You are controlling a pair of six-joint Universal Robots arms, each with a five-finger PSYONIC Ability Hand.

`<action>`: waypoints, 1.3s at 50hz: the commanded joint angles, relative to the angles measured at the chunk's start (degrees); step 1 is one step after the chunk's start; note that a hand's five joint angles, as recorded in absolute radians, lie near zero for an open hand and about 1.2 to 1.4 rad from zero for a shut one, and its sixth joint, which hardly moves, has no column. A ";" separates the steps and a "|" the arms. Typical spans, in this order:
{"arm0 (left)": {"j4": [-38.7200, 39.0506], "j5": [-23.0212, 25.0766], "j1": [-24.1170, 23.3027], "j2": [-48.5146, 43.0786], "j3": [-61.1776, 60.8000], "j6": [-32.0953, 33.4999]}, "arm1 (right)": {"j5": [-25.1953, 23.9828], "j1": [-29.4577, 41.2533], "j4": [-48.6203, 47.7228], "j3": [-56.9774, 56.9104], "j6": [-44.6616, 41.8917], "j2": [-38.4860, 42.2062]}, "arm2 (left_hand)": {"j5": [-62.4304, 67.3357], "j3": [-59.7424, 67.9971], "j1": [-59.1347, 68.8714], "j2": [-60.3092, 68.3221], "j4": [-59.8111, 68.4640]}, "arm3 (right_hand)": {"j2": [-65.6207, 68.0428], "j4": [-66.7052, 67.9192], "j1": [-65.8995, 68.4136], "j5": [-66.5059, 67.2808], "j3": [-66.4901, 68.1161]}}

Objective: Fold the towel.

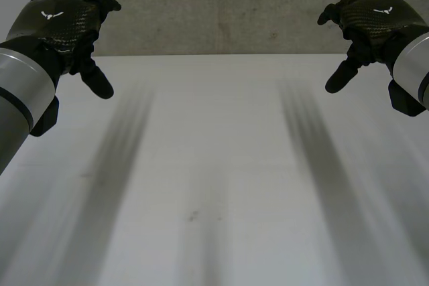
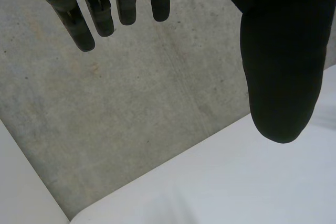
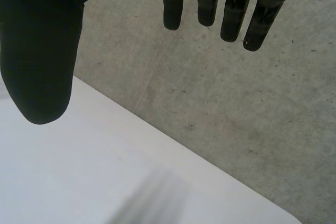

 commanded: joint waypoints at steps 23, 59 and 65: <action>4.26 0.11 0.00 0.00 -1.75 0.31 | 0.09 0.33 -1.20 0.43 1.23 0.06 | -1.20 0.65 0.17 0.69 0.61 | -3.82 -3.44 -4.30 -2.84 -2.34; 4.43 0.29 -0.08 -0.79 -2.01 0.48 | -0.52 0.42 -1.20 0.96 -0.34 0.41 | 0.65 2.49 2.01 2.53 2.46 | -3.82 -3.44 -4.30 -2.84 -2.34; 3.29 0.38 -0.35 -1.85 -3.24 3.03 | -0.61 0.68 0.38 3.06 -8.49 2.17 | 2.34 4.18 3.70 4.22 4.15 | -3.82 -3.44 -4.30 -2.84 -2.34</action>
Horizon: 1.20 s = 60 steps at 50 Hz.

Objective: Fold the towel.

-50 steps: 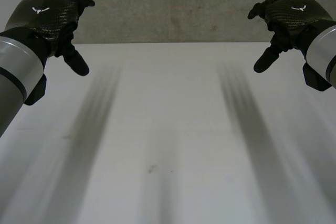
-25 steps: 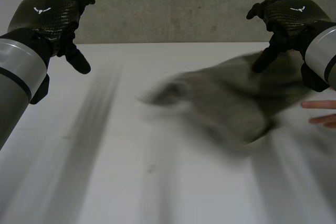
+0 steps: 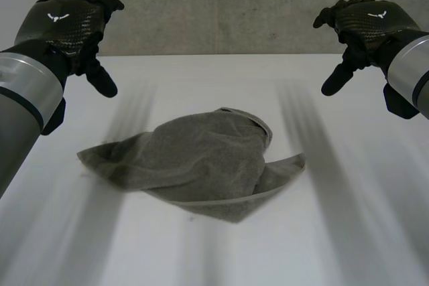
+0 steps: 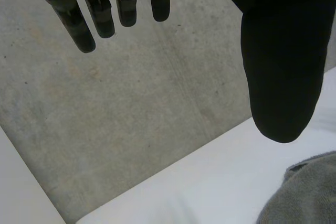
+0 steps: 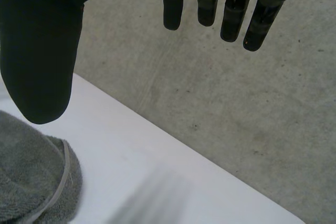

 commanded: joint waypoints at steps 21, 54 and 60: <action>0.31 19.16 6.96 -4.07 -28.49 5.43 | -14.81 4.84 -13.08 26.84 -19.33 13.24 | 17.33 18.16 18.41 18.15 18.17 | 15.05 15.44 14.58 16.04 16.54; 17.80 19.07 -2.36 -17.17 -24.97 -8.64 | -7.17 6.51 -23.75 19.65 8.70 4.38 | 14.13 14.96 15.22 14.96 14.98 | 66.18 66.56 65.70 67.16 67.66; 19.29 18.28 -4.55 -19.19 -22.69 -10.22 | -6.37 8.62 -18.83 15.69 9.32 3.76 | 14.80 15.63 15.88 15.62 15.65 | 66.18 66.56 65.70 67.16 67.66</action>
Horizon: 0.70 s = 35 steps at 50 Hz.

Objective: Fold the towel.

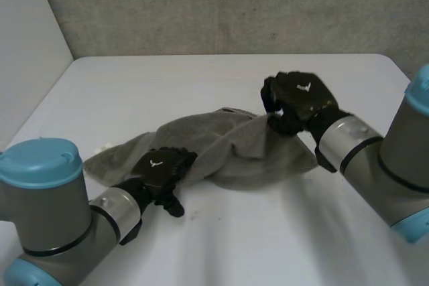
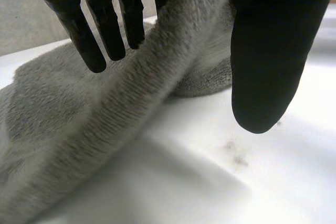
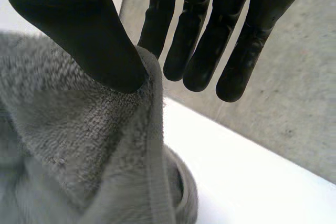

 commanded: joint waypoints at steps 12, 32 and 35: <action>5.93 -18.96 -2.59 -5.17 4.87 -0.31 | 0.79 1.61 5.75 -4.64 -0.69 -1.94 | 56.40 56.26 56.07 56.28 56.43 | 12.95 11.70 19.45 17.44 12.20; 5.23 -16.44 2.41 -8.33 6.27 20.25 | 0.87 2.31 15.06 -11.65 -16.61 14.04 | 57.08 56.95 56.75 56.97 57.11 | 12.95 11.70 19.45 17.44 12.20; 5.75 -13.37 2.86 -9.55 9.60 22.97 | 1.14 2.31 16.38 -16.47 -18.36 18.17 | 57.08 56.95 56.75 56.97 57.11 | 12.95 11.70 19.45 17.44 12.20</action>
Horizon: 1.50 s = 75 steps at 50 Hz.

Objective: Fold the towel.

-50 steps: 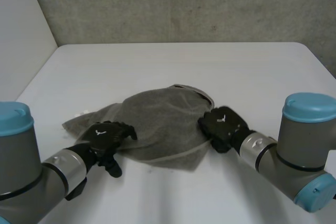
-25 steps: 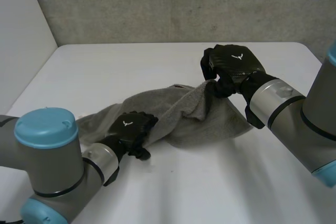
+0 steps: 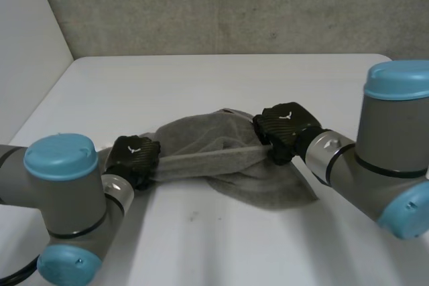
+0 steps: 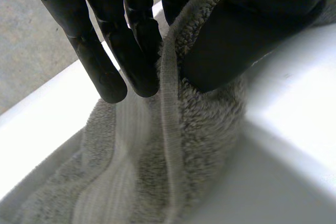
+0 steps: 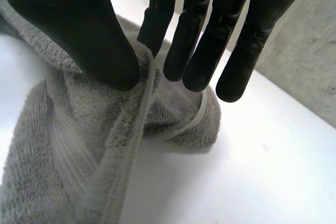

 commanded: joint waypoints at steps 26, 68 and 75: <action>29.78 7.81 4.44 8.43 16.04 8.19 | 2.60 0.62 -28.57 -14.28 -4.39 -0.26 | 11.42 10.46 13.08 10.52 10.45 | 12.95 11.43 19.45 17.43 11.95; -5.08 8.69 7.78 8.95 -1.19 10.13 | -0.68 -8.61 -3.03 6.28 -9.23 4.49 | -41.88 -42.84 -40.22 -42.78 -42.85 | 12.95 11.43 19.45 17.43 11.95; -5.69 22.02 17.08 7.90 -0.05 10.57 | -0.68 -8.70 -3.64 6.11 -9.31 4.66 | -23.59 -24.55 -21.93 -24.49 -24.56 | 12.95 11.43 19.45 17.43 11.95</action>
